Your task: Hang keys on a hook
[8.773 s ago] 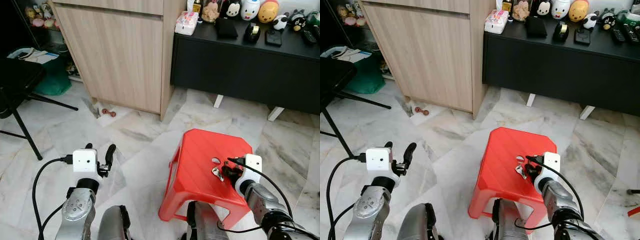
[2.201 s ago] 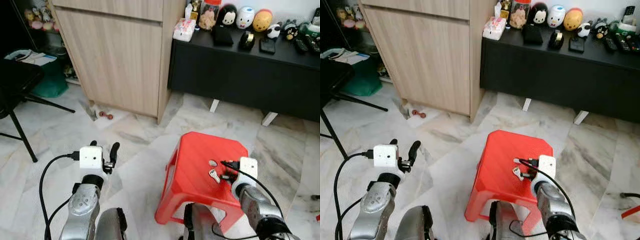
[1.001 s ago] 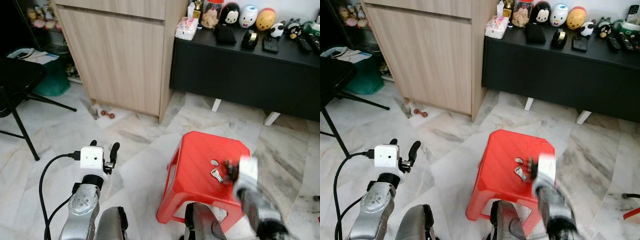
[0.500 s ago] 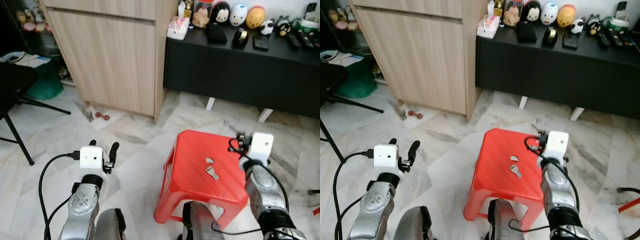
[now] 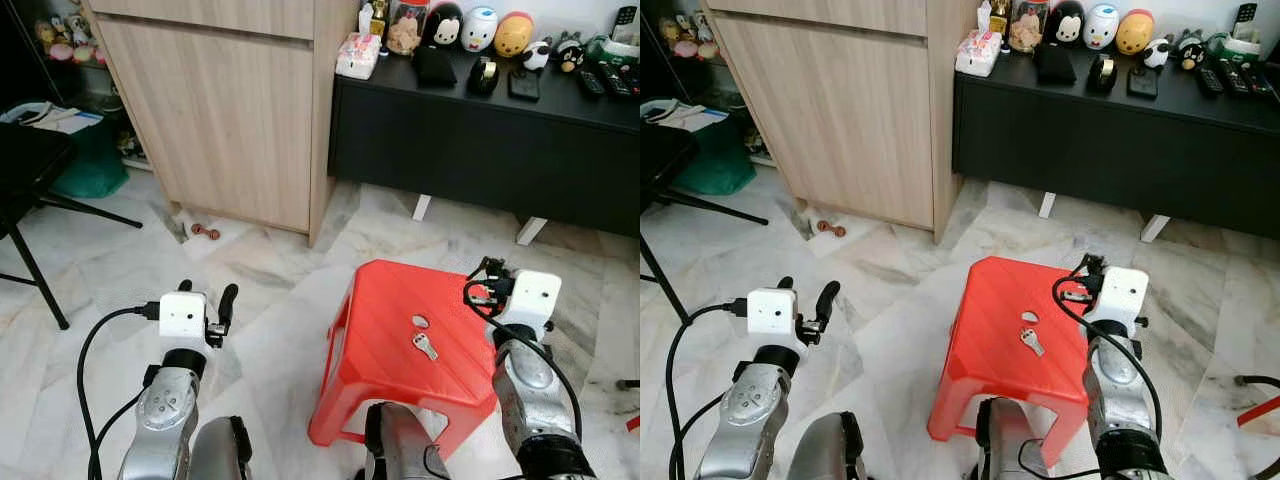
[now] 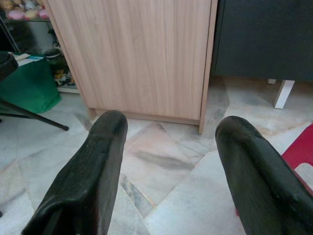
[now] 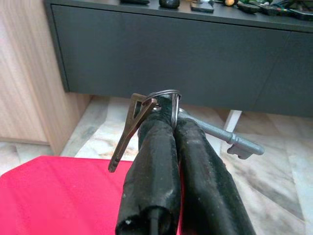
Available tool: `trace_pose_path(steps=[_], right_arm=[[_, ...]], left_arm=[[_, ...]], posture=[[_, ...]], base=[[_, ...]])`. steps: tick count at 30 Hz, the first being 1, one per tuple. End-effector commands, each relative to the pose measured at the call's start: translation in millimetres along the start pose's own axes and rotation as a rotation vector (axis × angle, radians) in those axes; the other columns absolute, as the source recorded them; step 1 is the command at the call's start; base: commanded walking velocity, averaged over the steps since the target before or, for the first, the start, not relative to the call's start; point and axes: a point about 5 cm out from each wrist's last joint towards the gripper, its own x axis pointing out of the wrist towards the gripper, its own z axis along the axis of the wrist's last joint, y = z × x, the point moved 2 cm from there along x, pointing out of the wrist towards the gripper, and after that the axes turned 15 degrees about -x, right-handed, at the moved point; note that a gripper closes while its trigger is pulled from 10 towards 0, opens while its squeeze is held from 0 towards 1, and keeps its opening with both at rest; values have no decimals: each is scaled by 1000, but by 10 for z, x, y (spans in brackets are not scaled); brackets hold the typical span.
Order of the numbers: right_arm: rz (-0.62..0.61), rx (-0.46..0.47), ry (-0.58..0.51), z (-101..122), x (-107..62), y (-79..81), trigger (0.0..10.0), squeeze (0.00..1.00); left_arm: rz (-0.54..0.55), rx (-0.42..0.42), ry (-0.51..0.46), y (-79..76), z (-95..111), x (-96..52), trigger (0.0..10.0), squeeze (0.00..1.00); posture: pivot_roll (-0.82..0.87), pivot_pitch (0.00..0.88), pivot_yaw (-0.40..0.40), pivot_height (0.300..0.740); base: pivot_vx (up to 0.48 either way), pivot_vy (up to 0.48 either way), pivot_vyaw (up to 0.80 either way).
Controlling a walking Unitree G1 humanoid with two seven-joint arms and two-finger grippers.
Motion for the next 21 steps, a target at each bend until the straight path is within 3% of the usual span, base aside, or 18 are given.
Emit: trace_pose_path(steps=[1, 14, 16, 17, 21], right_arm=[[-33, -9, 2, -22, -34, -66, 10000, 0], [16, -41, 136, -255, -82, 10, 10000, 0], [45, -90, 199, -358, -111, 42, 10000, 0], [86, -111, 282, -499, -160, 88, 10000, 0], [167, -135, 382, -665, -247, 195, 10000, 0]], left_arm=[[-8, -1, 11, -23, -43, -15, 10000, 0], [-12, 4, 12, -21, -39, -17, 10000, 0], [-11, 4, 11, -19, -39, -17, 10000, 0], [-11, 5, 12, -20, -40, -18, 10000, 0], [-12, 5, 12, -21, -40, -19, 10000, 0]], posture=[[-98, 106, -74, 596], [-96, 111, -73, 596], [-96, 113, -73, 596], [-96, 113, -73, 596], [-96, 116, -72, 596]], base=[[0, 0, 0], [0, 0, 0], [0, 0, 0], [0, 0, 0], [0, 0, 0]])
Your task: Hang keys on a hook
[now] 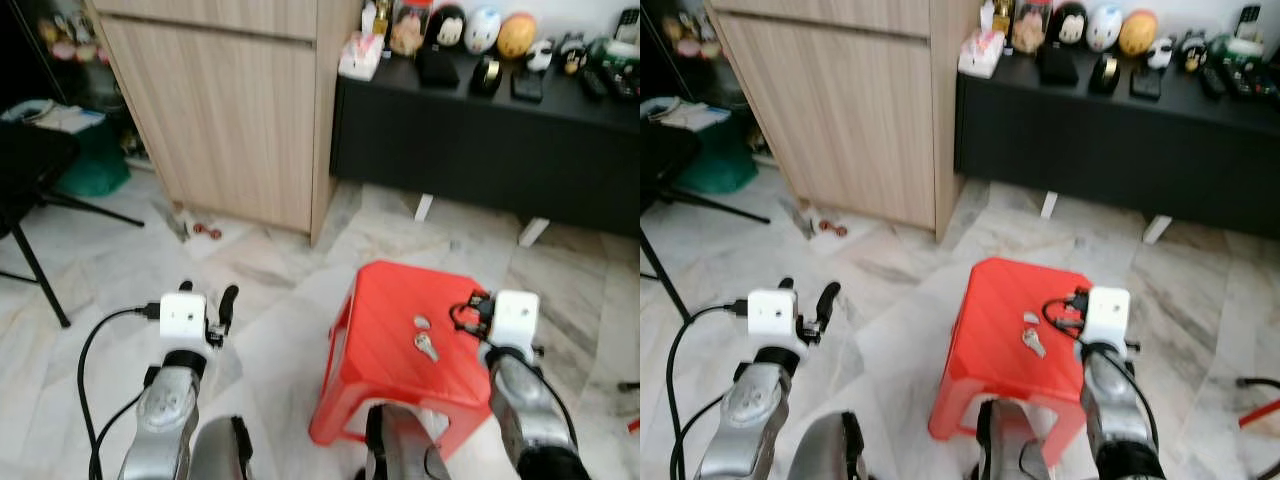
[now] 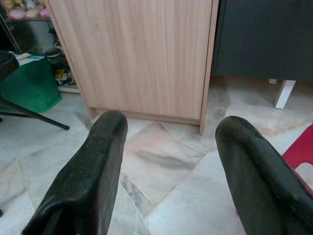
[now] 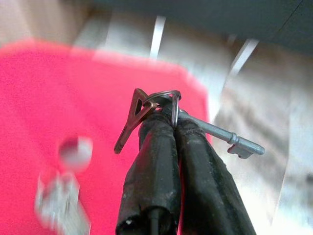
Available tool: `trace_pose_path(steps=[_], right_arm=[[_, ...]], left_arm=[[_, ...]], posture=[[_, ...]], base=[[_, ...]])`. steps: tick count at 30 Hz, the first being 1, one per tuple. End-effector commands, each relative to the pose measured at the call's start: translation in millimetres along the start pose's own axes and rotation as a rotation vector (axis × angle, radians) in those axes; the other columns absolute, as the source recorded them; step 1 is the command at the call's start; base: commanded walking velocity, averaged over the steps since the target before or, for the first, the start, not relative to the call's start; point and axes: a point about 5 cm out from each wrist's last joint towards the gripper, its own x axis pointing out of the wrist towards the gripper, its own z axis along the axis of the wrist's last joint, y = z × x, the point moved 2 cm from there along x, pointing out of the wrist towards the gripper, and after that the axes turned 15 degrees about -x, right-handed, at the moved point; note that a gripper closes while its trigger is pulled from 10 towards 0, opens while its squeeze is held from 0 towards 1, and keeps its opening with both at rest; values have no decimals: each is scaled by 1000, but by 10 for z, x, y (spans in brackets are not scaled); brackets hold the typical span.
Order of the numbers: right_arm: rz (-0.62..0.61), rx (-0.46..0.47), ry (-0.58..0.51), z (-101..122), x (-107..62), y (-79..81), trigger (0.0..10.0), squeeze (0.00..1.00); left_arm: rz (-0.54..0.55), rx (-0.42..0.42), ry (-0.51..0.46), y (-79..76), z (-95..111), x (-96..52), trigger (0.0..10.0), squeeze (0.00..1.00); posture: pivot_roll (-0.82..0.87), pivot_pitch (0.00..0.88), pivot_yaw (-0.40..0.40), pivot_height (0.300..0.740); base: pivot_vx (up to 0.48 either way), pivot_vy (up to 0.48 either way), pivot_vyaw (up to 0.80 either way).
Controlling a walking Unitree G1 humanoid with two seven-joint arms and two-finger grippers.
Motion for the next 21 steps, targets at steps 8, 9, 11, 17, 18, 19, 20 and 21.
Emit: trace_pose_path(steps=[8, 9, 11, 17, 18, 19, 20, 21], right_arm=[[55, -30, 119, -193, -13, 58, 10000, 1000], [55, -30, 119, -193, -13, 58, 10000, 1000], [63, -27, 132, -206, -11, 60, 10000, 1000], [108, -34, 175, -291, -35, 115, 10000, 1000], [110, -28, 176, -292, -37, 122, 10000, 1000], [110, -28, 176, -292, -37, 122, 10000, 1000], [111, -24, 173, -289, -38, 123, 10000, 1000], [88, -4, 126, -216, -26, 88, 10000, 1000]], left_arm=[[-11, 4, 13, -20, -38, -19, 10000, 0], [-11, 4, 13, -20, -38, -19, 10000, 0], [-11, 4, 13, -21, -39, -20, 10000, 0], [-11, 4, 13, -22, -40, -23, 10000, 0], [-11, 4, 13, -22, -40, -23, 10000, 0], [-11, 4, 13, -22, -40, -23, 10000, 0], [-11, 4, 13, -21, -40, -23, 10000, 0], [-10, 4, 13, -21, -40, -22, 10000, 0]], posture=[[-97, 116, -73, 596], [-97, 116, -73, 596], [-97, 117, -74, 596], [-97, 118, -75, 596], [-97, 118, -75, 596], [-97, 118, -75, 596], [-97, 118, -75, 596], [-96, 121, -75, 596]], base=[[0, 0, 0], [0, 0, 0], [0, 0, 0], [0, 0, 0], [0, 0, 0], [0, 0, 0], [0, 0, 0], [0, 0, 0]])
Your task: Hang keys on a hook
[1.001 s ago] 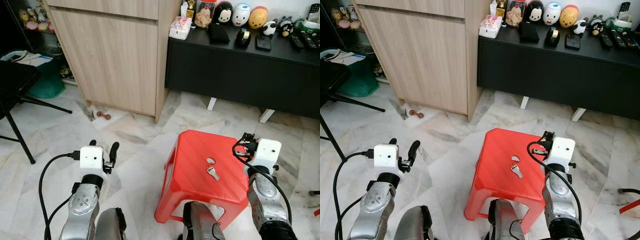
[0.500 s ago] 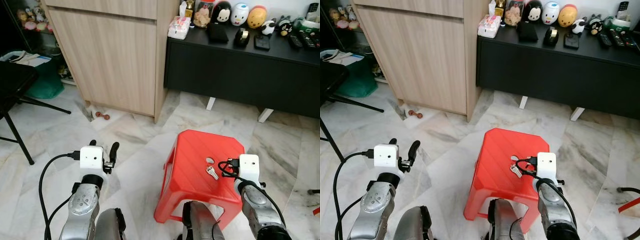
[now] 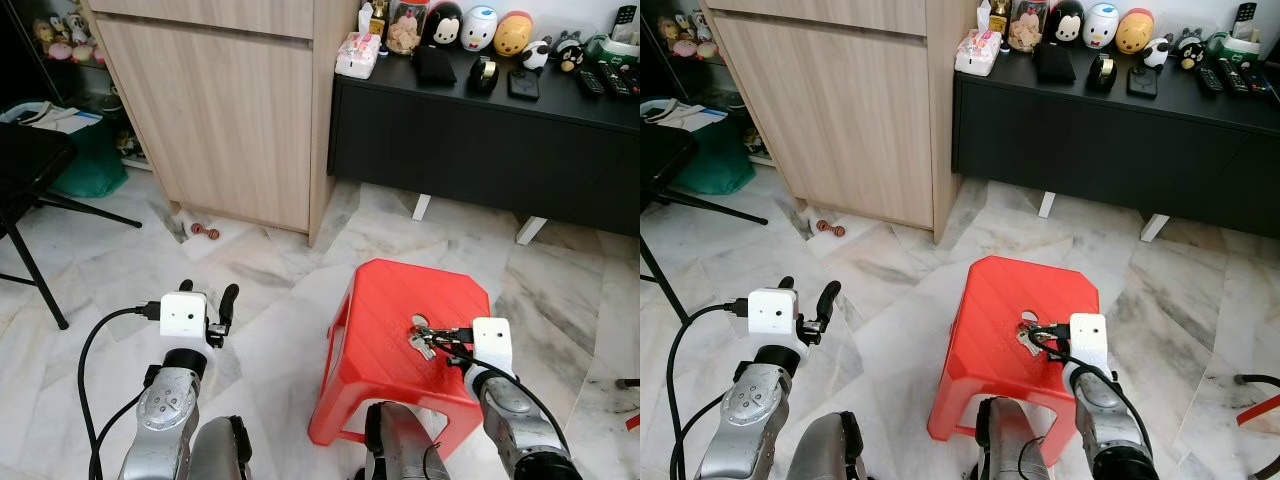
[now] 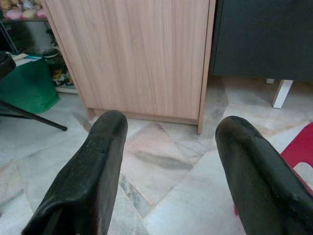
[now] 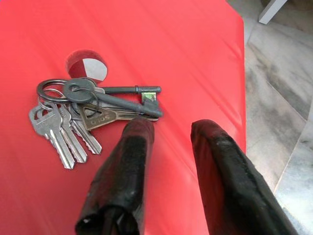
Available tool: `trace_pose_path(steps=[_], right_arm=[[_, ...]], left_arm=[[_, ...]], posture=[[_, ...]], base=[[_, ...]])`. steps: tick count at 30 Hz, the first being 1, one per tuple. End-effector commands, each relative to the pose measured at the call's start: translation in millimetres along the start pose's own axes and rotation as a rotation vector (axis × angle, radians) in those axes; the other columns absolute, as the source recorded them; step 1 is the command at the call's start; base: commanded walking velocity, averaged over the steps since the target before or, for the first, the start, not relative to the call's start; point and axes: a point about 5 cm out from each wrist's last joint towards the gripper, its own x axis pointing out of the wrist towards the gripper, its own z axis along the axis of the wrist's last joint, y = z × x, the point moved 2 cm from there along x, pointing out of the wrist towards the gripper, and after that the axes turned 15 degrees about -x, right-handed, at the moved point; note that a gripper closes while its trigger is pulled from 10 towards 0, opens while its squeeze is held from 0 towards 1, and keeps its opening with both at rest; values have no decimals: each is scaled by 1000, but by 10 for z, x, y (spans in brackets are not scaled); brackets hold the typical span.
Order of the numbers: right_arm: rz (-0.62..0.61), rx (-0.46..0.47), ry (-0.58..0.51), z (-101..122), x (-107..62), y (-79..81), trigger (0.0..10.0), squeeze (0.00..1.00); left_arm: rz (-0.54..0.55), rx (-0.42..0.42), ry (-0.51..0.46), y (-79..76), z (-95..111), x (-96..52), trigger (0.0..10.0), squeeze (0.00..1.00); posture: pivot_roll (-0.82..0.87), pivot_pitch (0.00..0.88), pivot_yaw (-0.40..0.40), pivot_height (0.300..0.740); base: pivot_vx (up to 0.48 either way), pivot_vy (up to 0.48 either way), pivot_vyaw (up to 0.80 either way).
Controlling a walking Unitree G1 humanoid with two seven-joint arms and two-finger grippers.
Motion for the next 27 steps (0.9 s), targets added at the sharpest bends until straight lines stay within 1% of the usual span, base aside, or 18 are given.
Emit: trace_pose_path(steps=[1, 2, 4, 5, 6, 9, 12, 14, 17, 18, 19, 21, 22, 23, 24, 25, 26, 27], right_arm=[[-29, 40, -55, 55, -14, -65, 10000, 1000], [-37, 52, -79, 93, -17, -82, 10000, 1000], [-69, 86, -175, 263, -33, -160, 10000, 1000], [-81, 94, -230, 368, -49, -202, 10000, 820], [-88, 93, -294, 498, -70, -247, 10000, 0], [-46, 84, -318, 576, -58, -238, 10000, 0], [18, 51, -295, 570, -25, -168, 10000, 0], [68, 4, -253, 526, 2, -99, 10000, 0], [133, -127, -207, 460, 23, -7, 10000, 0], [195, -243, -206, 447, 21, 67, 10000, 0], [226, -293, -211, 448, 19, 97, 10000, 0], [248, -299, -204, 464, 28, 106, 10000, 0], [252, -330, -199, 491, 39, 92, 10000, 0], [251, -386, -195, 516, 54, 65, 10000, 0], [251, -386, -195, 516, 54, 65, 10000, 0], [252, -421, -192, 523, 61, 51, 10000, 0], [257, -474, -191, 537, 74, 28, 10000, 0], [257, -474, -191, 537, 74, 28, 10000, 0]], left_arm=[[-9, 4, 12, -19, -38, -22, 10000, 0], [-9, 4, 12, -18, -37, -21, 10000, 0], [-9, 5, 12, -16, -37, -20, 10000, 0], [-9, 5, 12, -15, -37, -20, 10000, 0], [-9, 5, 12, -15, -38, -20, 10000, 0], [-9, 3, 11, -15, -37, -18, 10000, 0], [-9, 3, 11, -18, -38, -16, 10000, 0], [-9, 3, 12, -20, -38, -15, 10000, 0], [-9, 5, 12, -21, -38, -17, 10000, 0], [-8, 6, 13, -16, -40, -22, 10000, 0], [-7, 7, 14, -14, -42, -24, 10000, 0], [-7, 6, 14, -14, -42, -25, 10000, 0], [-6, 7, 14, -15, -43, -25, 10000, 0], [-5, 6, 14, -16, -45, -25, 10000, 0], [-5, 6, 14, -16, -45, -25, 10000, 0], [-5, 5, 14, -17, -45, -25, 10000, 0], [-5, 5, 14, -21, -46, -25, 10000, 0], [-5, 5, 14, -21, -46, -25, 10000, 0]], posture=[[-96, 121, -75, 596], [-95, 122, -75, 596], [-96, 122, -75, 596], [-96, 122, -75, 596], [-96, 122, -75, 596], [-100, 122, -76, 596], [-100, 123, -76, 596], [-98, 124, -76, 596], [-96, 124, -77, 596], [-96, 124, -77, 596], [-95, 124, -79, 596], [-95, 124, -79, 596], [-96, 123, -81, 596], [-96, 122, -81, 596], [-96, 122, -81, 596], [-96, 122, -81, 596], [-95, 121, -83, 596], [-95, 121, -83, 596]], base=[[0, 0, 0], [0, 0, 0], [0, 0, 0], [0, 0, 0], [0, 0, 0], [0, 0, 0], [0, 0, 0], [0, 0, 0], [0, 0, 0], [0, 0, 0], [0, 0, 0], [0, 0, 0], [0, 0, 0], [0, 0, 0], [0, 0, 0], [0, 0, 0], [0, 0, 0], [0, 0, 0]])
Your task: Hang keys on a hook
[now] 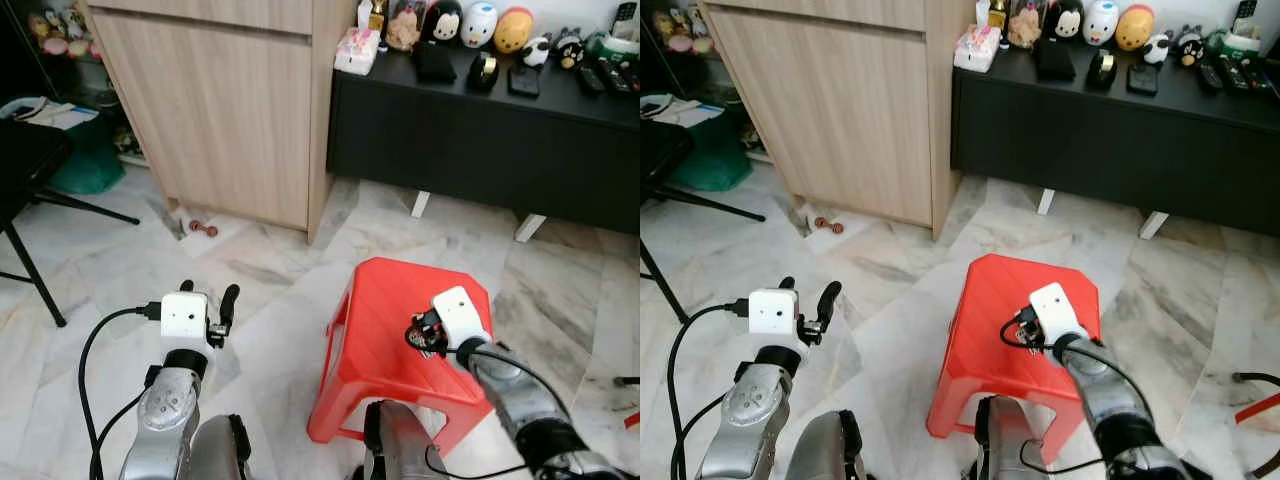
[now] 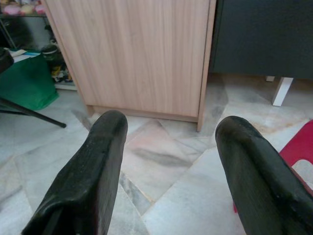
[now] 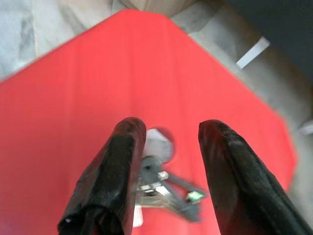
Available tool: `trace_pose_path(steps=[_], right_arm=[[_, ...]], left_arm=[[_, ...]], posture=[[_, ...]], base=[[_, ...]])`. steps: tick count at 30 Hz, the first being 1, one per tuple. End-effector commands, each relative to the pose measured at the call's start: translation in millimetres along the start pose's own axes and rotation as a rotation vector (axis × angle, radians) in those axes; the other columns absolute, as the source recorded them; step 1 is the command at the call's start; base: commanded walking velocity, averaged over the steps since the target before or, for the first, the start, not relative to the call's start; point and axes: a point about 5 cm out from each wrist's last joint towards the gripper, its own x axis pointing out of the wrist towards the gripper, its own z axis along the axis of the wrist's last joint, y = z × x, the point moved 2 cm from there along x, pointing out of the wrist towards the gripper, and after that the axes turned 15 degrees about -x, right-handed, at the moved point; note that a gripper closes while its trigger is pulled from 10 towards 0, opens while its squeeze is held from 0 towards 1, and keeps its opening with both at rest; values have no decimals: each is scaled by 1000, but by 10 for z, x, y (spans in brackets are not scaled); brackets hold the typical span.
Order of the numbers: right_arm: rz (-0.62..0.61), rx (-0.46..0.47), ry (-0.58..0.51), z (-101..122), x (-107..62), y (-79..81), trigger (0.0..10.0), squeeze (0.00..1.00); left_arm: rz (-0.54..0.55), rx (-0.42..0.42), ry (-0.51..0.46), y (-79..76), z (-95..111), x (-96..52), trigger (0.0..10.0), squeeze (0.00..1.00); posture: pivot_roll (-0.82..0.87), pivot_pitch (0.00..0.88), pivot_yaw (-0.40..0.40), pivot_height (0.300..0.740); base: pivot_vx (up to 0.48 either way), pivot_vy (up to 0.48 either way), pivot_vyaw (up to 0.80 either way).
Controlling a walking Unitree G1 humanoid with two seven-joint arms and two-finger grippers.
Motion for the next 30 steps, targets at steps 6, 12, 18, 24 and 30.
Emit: trace_pose_path(steps=[6, 12, 18, 24, 30], right_arm=[[83, -186, 36, -45, 26, -1, 10000, 0], [110, -165, 31, -44, 48, 67, 10000, 0], [163, -257, 76, -186, 31, 226, 10000, 0], [137, -279, 82, -184, 48, 229, 10000, 0], [71, -273, 70, -108, 81, 155, 10000, 0]], left_arm=[[0, 4, 10, -10, -42, -34, 10000, 0], [3, 5, 11, -7, -44, -47, 10000, 0], [-2, 0, 13, -20, -48, -53, 10000, 0], [-5, -2, 12, -37, -48, -63, 10000, 0], [-3, 1, 12, -35, -45, -100, 10000, 0]], posture=[[-91, 120, -88, 596], [-86, 119, -89, 596], [-83, 116, -88, 596], [-80, 120, -91, 596], [-70, 139, -94, 596]], base=[[0, 0, 0], [0, 0, 0], [0, 0, 0], [0, 0, 0], [0, 0, 0]])
